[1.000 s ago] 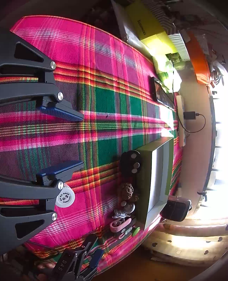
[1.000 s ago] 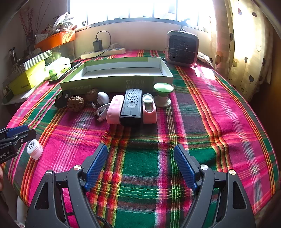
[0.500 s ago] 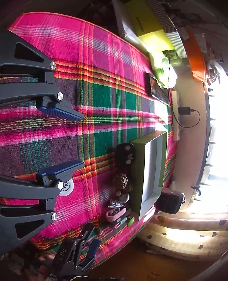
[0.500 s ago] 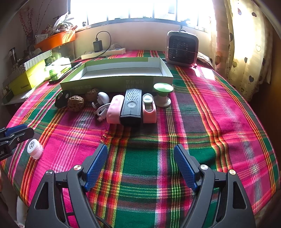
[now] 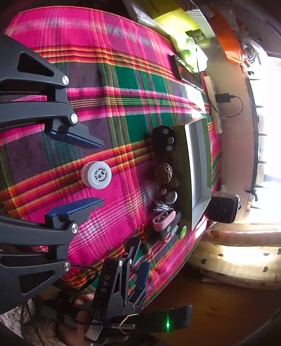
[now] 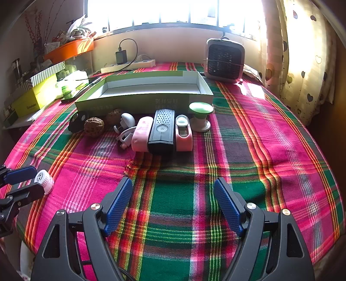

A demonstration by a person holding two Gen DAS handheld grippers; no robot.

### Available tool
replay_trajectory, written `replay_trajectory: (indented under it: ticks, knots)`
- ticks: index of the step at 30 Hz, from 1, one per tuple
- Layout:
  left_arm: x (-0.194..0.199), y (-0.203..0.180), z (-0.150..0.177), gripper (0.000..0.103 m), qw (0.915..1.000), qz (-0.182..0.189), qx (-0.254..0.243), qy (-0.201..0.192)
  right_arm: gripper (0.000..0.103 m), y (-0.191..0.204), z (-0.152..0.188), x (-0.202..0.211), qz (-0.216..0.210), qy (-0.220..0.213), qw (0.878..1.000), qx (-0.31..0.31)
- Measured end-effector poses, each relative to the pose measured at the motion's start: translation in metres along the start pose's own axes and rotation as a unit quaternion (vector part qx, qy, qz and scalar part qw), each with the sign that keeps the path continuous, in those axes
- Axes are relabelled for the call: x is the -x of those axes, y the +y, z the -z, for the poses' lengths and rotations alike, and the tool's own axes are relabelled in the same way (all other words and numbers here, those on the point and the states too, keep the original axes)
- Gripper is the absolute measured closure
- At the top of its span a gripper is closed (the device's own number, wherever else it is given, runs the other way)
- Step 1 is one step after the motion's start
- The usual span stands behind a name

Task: Organize objects
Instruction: 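Close the left gripper on the white round cap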

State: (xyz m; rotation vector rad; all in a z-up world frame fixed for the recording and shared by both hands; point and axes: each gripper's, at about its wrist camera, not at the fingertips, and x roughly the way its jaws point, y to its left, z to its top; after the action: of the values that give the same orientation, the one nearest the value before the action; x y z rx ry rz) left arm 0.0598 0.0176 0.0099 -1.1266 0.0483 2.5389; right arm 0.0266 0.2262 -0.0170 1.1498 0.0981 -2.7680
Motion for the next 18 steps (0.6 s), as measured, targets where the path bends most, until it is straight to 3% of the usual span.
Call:
replay_trajectory:
  ticks: [7,13,18]
  knots:
    - [-0.01,0.001,-0.001,0.058,0.9999,-0.009,0.005,0.01,0.025,0.002,0.0,0.0,-0.001,-0.001,1.0,0.002]
    - [-0.014,0.005,-0.005,0.078,0.9996,-0.026,0.009,0.007,0.025,0.002,-0.002,0.0,-0.008,0.005,1.0,0.01]
    - [-0.02,0.005,-0.01,0.078,0.9995,-0.032,0.005,0.003,0.025,-0.001,-0.003,-0.001,-0.015,0.011,1.0,0.013]
